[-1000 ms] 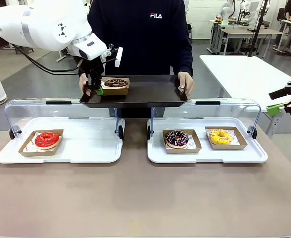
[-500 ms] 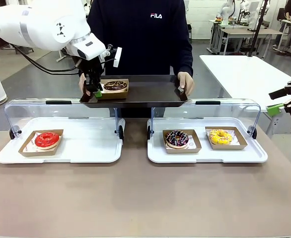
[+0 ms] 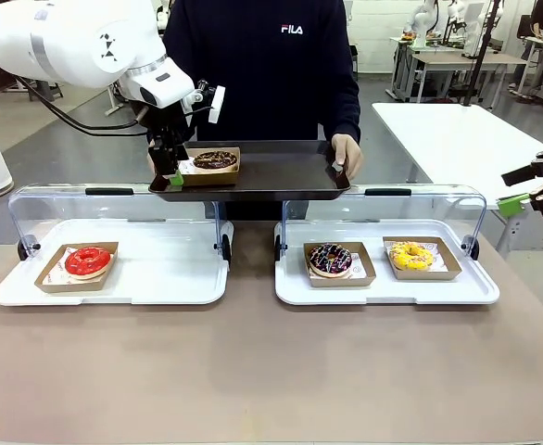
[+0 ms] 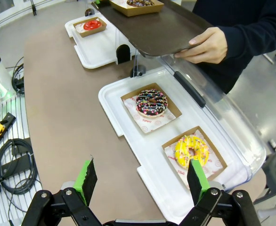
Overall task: Provide the desired donut to the person.
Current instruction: Place the picked Paper togo box onto the Handle tray extended by the person.
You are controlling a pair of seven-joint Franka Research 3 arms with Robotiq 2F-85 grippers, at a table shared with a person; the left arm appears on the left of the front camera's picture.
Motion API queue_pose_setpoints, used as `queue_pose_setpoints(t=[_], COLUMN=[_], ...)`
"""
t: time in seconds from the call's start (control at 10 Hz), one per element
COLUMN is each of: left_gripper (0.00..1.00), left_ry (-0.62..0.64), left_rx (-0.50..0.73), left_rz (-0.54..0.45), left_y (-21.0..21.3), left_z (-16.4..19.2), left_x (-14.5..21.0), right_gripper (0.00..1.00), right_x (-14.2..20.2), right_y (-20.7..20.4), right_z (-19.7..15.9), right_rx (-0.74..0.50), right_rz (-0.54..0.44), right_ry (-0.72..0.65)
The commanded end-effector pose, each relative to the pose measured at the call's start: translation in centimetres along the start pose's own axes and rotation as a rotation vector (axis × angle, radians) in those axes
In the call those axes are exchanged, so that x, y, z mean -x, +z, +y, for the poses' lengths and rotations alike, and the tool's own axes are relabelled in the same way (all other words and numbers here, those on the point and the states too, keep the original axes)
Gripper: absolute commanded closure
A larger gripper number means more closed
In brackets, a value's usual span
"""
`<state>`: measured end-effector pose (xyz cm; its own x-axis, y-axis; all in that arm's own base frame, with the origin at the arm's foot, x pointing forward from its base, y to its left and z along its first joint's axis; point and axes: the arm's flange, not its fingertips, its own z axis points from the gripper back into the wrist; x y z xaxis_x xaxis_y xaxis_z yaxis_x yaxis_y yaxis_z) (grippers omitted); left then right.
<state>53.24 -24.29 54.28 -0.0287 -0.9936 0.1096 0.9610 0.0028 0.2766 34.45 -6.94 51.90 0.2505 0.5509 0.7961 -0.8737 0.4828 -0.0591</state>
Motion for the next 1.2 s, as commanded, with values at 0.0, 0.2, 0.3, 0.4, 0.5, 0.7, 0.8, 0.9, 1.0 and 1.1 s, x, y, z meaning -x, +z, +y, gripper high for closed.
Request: queue_pose_setpoints(t=[0.0, 0.2, 0.3, 0.4, 0.5, 0.7, 0.8, 0.9, 1.0, 1.1], left_gripper=[0.00, 0.00, 0.00, 0.00, 0.00, 0.00, 0.00, 0.00, 0.00, 0.00], left_ry=[-0.009, -0.013, -0.014, -0.006, -0.012, 0.004, 0.004, 0.004, 0.004, 0.004], left_rx=[0.018, 0.036, 0.043, 0.079, 0.147, 0.036, 0.036, 0.036, 0.036, 0.036], left_rz=[-0.003, -0.017, -0.021, -0.027, -0.040, -0.004, -0.004, -0.004, -0.004, -0.004], left_y=[0.5, 1.1, 1.4, 1.6, 2.0, 0.8, 0.8, 0.8, 0.8, 0.8], left_z=[0.0, 0.1, 0.1, 0.1, -0.7, -0.1, -0.1, -0.1, -0.1, -0.1], left_x=[0.2, 0.1, 0.1, 0.2, 0.4, -0.2, -0.2, -0.2, -0.2, -0.2], right_gripper=[0.00, 0.00, 0.00, 0.00, 0.00, 0.00, 0.00, 0.00, 0.00, 0.00], right_x=[0.1, 0.1, 0.1, 0.1, 0.1, 0.1, 0.1, 0.1, 0.1, 0.1], right_y=[-0.2, -0.2, -0.2, -0.2, -0.2, -0.2, -0.2, -0.2, -0.2, -0.2], right_z=[-0.2, -0.2, -0.2, -0.2, -0.2, -0.2, -0.2, -0.2, -0.2, -0.2], right_rx=[-0.006, -0.006, -0.006, -0.006, -0.006, -0.006, -0.006, -0.006, -0.006, -0.006], right_rz=[-0.032, -0.032, -0.032, -0.032, -0.032, -0.032, -0.032, -0.032, -0.032, -0.032], right_ry=[0.011, 0.011, 0.011, 0.011, 0.011, 0.011, 0.011, 0.011, 0.011, 0.011])
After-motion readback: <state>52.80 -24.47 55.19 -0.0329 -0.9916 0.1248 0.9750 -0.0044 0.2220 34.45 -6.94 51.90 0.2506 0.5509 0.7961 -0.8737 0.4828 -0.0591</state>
